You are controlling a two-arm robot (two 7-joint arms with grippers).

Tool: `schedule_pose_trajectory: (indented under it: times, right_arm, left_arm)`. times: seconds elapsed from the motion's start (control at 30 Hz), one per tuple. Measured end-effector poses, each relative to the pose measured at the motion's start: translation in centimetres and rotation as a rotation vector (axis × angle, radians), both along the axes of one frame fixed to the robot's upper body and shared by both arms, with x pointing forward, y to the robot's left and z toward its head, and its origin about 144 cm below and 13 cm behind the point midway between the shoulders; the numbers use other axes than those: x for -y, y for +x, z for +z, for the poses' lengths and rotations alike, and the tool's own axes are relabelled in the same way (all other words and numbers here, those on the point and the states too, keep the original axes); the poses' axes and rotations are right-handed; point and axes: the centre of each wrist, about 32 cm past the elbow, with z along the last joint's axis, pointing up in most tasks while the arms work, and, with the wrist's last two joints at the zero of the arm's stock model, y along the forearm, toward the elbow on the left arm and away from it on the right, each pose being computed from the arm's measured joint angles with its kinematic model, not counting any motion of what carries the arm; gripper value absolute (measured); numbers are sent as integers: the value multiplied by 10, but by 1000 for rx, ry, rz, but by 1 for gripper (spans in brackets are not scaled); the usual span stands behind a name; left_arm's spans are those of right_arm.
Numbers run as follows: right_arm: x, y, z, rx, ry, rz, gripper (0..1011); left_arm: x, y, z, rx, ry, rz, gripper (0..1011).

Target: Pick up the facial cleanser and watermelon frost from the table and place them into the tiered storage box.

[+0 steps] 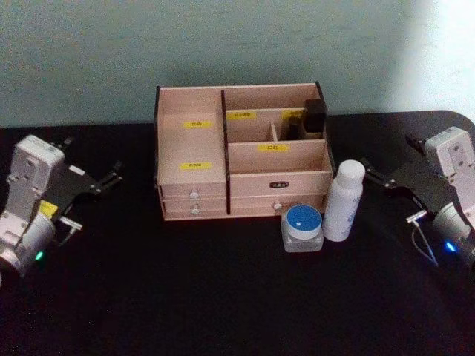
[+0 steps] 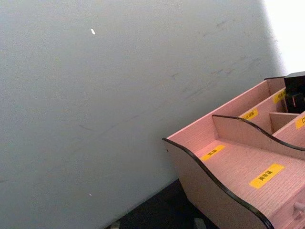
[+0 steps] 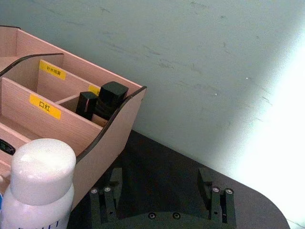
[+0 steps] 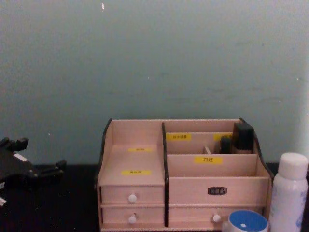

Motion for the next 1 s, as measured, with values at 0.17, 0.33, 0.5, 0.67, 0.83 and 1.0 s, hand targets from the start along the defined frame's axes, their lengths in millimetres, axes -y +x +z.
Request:
schedule_pose_trajectory:
  times: [0.17,0.33,0.5,0.67,0.83,1.0]
  right_arm:
    - [0,0,0,0,0,0,1002]
    - [0,0,0,0,0,0,1002]
    - [0,0,0,0,0,0,1002]
    - [0,0,0,0,0,0,1002]
    - [0,0,0,0,0,0,1002]
    - [0,0,0,0,0,0,1003]
  left_arm:
    - [0,0,0,0,0,0,1001]
    - [0,0,0,0,0,0,1001]
    - [0,0,0,0,0,0,1001]
    - [0,0,0,0,0,0,1001]
    - [0,0,0,0,0,0,1001]
    - [0,0,0,0,0,0,1001]
